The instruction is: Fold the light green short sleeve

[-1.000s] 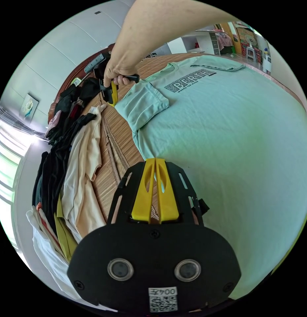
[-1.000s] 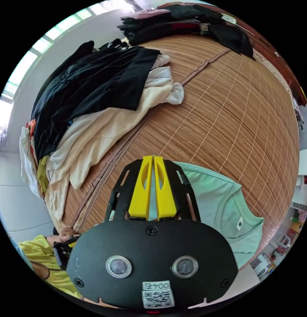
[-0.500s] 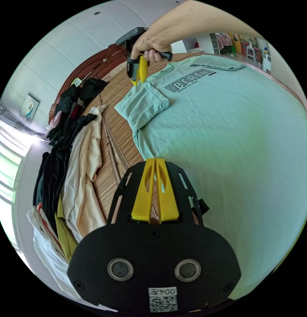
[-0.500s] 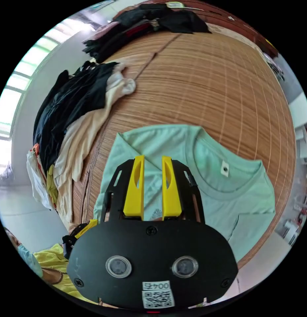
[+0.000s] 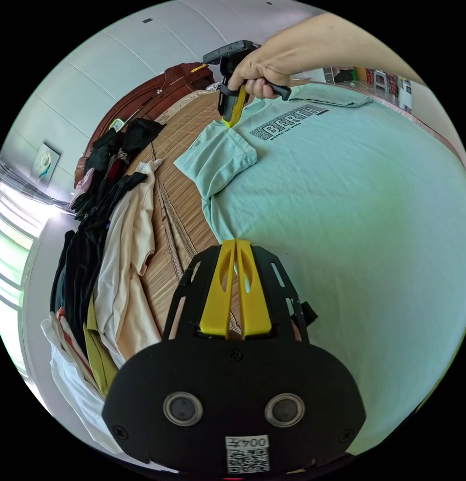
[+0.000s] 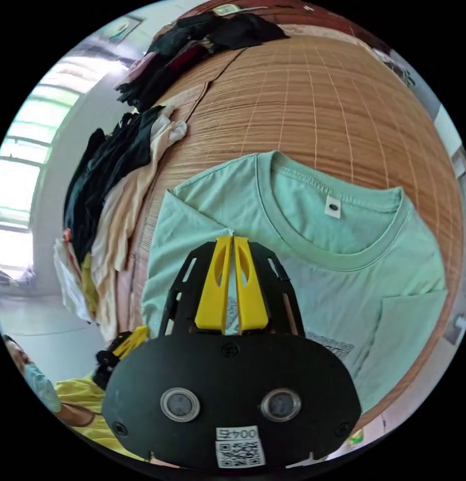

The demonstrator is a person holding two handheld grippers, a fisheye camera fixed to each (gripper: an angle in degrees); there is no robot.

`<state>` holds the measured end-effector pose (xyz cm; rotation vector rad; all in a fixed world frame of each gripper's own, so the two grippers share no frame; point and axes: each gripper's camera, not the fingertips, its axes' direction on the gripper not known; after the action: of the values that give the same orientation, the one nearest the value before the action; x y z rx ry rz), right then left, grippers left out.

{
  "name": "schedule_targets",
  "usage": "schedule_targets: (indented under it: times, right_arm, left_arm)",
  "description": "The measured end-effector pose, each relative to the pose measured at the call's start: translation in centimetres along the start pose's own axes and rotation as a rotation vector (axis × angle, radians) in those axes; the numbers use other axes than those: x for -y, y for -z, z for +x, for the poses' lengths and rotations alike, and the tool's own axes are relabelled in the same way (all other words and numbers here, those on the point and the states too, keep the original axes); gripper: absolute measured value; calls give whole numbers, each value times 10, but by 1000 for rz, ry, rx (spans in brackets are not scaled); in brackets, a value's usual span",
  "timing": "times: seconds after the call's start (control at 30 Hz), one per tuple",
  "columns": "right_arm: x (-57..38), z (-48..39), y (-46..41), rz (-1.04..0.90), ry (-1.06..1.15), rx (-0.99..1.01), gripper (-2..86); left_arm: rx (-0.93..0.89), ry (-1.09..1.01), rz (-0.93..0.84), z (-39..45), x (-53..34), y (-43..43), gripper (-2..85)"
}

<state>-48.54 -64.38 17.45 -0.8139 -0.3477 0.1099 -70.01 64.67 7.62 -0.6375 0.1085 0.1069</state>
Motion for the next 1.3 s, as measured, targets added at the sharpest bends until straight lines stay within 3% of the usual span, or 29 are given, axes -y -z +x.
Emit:
schedule_targets:
  times: [0.03,0.1,0.2,0.43,0.63,0.93,1.03,1.13,1.3]
  right_arm:
    - [-5,-5,-5,-27,35,-109,41]
    - [-19,-12,2,22,67,-125,83]
    - [-60,-25,18,108,125,4,81]
    - [-150,-34,-18,39,75,348,84]
    - [-180,-32,-35,107,19,428,84]
    - [-199,-86,-17,193,194,190,22]
    - [-207,-109,-19,116,301,53,17]
    - [-215,-123,-35,9,362,-72,18]
    - [-218,-144,-13,85,371,-146,60]
  left_arm:
    - [-1,1,0,-1,0,0,2]
    - [-4,1,0,-2,0,0,2]
    - [-4,2,-1,-3,0,0,2]
    - [4,-3,-2,-4,1,0,1]
    - [0,0,-1,-7,1,0,2]
    - [10,-2,-1,-11,1,0,2]
    - [10,-2,-1,-13,0,0,2]
    - [4,0,-1,-16,0,0,2]
    - [13,-4,-2,-19,-1,-1,2]
